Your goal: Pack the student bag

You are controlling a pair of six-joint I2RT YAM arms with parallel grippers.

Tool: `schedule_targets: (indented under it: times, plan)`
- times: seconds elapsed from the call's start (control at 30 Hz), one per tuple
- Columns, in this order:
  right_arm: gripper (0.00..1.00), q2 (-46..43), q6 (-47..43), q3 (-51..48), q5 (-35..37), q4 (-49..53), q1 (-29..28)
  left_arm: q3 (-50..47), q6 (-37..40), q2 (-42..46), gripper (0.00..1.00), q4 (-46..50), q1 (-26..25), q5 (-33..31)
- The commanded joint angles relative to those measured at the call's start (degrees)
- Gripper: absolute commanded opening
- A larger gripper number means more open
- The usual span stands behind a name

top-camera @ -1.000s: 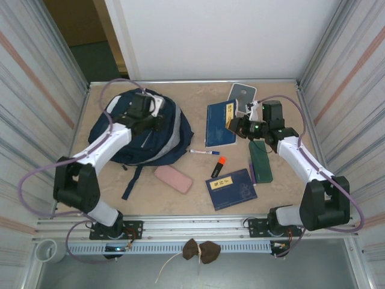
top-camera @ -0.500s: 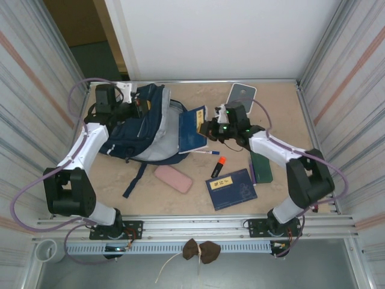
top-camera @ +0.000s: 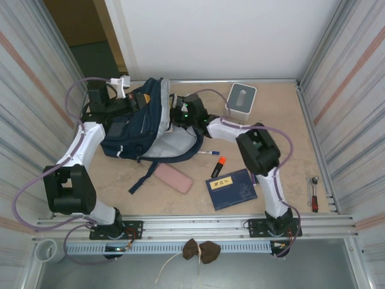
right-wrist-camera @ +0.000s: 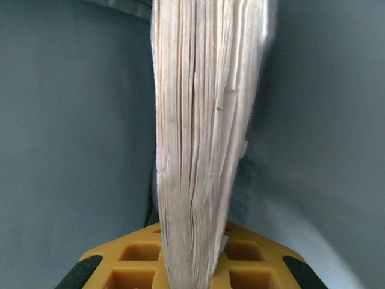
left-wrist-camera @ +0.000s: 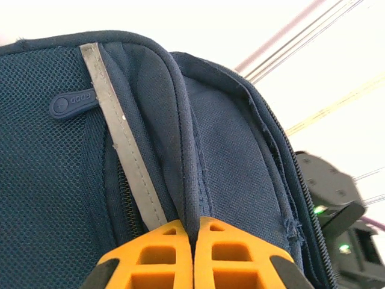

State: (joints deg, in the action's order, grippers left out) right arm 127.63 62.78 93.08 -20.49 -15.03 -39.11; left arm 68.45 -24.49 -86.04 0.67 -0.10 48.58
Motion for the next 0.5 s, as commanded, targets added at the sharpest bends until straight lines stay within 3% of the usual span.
schedule_targets:
  times: [0.0,0.1,0.2,0.47]
  plan:
    - [0.22,5.41,1.23,9.42,0.92,-0.37,-2.62,1.56,-1.89,0.54,0.00,-8.17,0.80,4.33]
    - [0.38,6.33,-0.53,11.49,-0.88,2.65,-2.84,1.72,-2.65,-0.17,0.00,-8.92,1.22,4.95]
    - [0.50,2.06,-2.85,6.35,-1.99,2.79,-1.41,1.52,-2.91,-0.53,0.00,-9.17,1.86,4.93]
    - [0.52,-19.42,-9.51,-13.46,-7.01,3.38,3.52,2.05,2.33,-2.92,0.00,-2.90,2.30,-0.71]
